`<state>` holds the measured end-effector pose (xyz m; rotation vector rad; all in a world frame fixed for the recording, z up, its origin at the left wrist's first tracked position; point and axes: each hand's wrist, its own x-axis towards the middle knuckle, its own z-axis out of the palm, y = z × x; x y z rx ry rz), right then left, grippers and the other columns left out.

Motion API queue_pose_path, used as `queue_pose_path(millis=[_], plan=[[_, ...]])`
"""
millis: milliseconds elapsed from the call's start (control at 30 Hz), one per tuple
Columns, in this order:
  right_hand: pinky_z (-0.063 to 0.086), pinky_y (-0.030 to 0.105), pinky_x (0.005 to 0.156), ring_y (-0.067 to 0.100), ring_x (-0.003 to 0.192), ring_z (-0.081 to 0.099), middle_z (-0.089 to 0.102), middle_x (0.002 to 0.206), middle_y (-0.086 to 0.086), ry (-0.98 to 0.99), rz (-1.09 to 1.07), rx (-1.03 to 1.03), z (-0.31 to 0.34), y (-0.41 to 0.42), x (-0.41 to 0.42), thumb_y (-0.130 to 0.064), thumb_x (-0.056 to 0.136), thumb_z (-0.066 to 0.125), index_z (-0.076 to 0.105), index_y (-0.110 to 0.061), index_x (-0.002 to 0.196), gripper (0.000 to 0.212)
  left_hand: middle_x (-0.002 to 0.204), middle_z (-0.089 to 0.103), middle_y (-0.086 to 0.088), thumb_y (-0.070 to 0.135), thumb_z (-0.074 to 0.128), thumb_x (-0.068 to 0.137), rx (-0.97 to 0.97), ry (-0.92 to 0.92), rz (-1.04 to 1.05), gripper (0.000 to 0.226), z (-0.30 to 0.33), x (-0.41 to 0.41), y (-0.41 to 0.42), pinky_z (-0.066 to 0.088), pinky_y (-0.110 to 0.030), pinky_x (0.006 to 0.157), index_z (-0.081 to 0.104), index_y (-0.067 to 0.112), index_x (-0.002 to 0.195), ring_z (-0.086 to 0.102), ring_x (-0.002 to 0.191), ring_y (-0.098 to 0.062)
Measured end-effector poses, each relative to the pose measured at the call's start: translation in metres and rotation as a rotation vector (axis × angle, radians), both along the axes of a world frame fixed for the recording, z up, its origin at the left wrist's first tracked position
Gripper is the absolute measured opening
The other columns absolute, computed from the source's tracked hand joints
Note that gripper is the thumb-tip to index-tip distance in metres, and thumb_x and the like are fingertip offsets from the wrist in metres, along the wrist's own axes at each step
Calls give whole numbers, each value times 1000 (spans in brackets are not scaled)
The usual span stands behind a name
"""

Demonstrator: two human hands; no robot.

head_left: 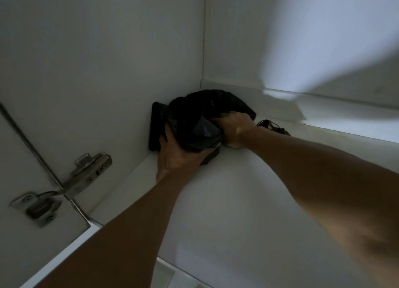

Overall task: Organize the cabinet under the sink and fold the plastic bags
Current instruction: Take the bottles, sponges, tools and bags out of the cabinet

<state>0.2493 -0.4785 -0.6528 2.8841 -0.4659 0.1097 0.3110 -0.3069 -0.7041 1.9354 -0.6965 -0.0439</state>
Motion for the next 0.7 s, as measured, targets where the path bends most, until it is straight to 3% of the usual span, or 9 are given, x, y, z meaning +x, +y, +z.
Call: queue_pose_path(millis=[133, 233, 333, 400, 500, 567, 600, 667, 700], plan=[[53, 48, 74, 46, 88, 64, 68, 89, 23, -187, 218, 36, -21, 17, -12, -15, 77, 68, 69, -7, 100, 24, 156, 28, -6, 79, 71, 54, -14, 133, 44, 127, 7, -1, 1, 22, -30, 114, 18, 21, 153, 29, 142, -25], [46, 33, 94, 36, 109, 61, 67, 112, 15, -107, 140, 292, -13, 16, -22, -17, 79, 64, 66, -9, 111, 33, 147, 41, -13, 68, 71, 68, -40, 302, -30, 105, 8, 3, 4, 28, -35, 115, 34, 9, 146, 39, 135, -31], [42, 28, 100, 25, 118, 54, 58, 127, 10, -167, 51, 622, 6, 7, -36, -14, 72, 78, 55, -10, 129, 61, 117, 63, -15, 27, 74, 81, 27, 125, 169, 47, 7, 4, 6, 46, -37, 91, 60, 8, 122, 59, 108, -32], [43, 38, 99, 28, 121, 48, 50, 131, 8, -156, -47, 512, 19, 2, -45, -30, 60, 89, 45, -19, 133, 85, 117, 64, -15, 17, 67, 88, 45, 95, 155, 37, 7, 2, 8, 44, -30, 89, 60, 5, 123, 59, 108, -31], [23, 52, 110, 36, 139, 19, 22, 151, 13, 7, -206, 60, 32, -5, -42, -60, 48, 87, 29, -34, 144, 115, 126, 60, -15, 12, 61, 93, -4, 124, 94, 39, 5, 3, 4, 39, -24, 93, 56, 2, 130, 55, 115, -30], [10, 58, 115, 38, 147, -4, -8, 161, 8, 84, -225, 163, 35, -8, -33, -56, 46, 90, 12, -46, 150, 130, 118, 64, -18, 5, 62, 89, 43, 66, 157, 33, 4, 5, 4, 45, -31, 91, 60, 1, 122, 59, 109, -34], [13, 54, 117, 36, 148, -3, -10, 162, 4, 125, -218, 270, 36, -9, -27, -50, 49, 92, 9, -48, 151, 131, 124, 61, -19, 3, 58, 92, 40, 62, 115, 36, 2, 6, 3, 44, -25, 92, 56, -1, 127, 56, 114, -33], [36, 29, 103, 28, 139, 33, 36, 149, 2, 186, -198, 498, 35, -5, -24, -34, 60, 92, 36, -39, 145, 101, 137, 51, -17, 2, 49, 99, -1, 96, 18, 41, 4, 3, 5, 33, -1, 83, 43, -2, 139, 48, 123, -28], [42, 20, 87, 23, 121, 52, 56, 123, -4, 187, -207, 602, 33, -2, -25, -25, 68, 89, 53, -28, 131, 73, 135, 52, -16, 2, 50, 98, 5, 76, 28, 40, 3, 4, 5, 33, 1, 80, 45, -1, 138, 49, 122, -28]])
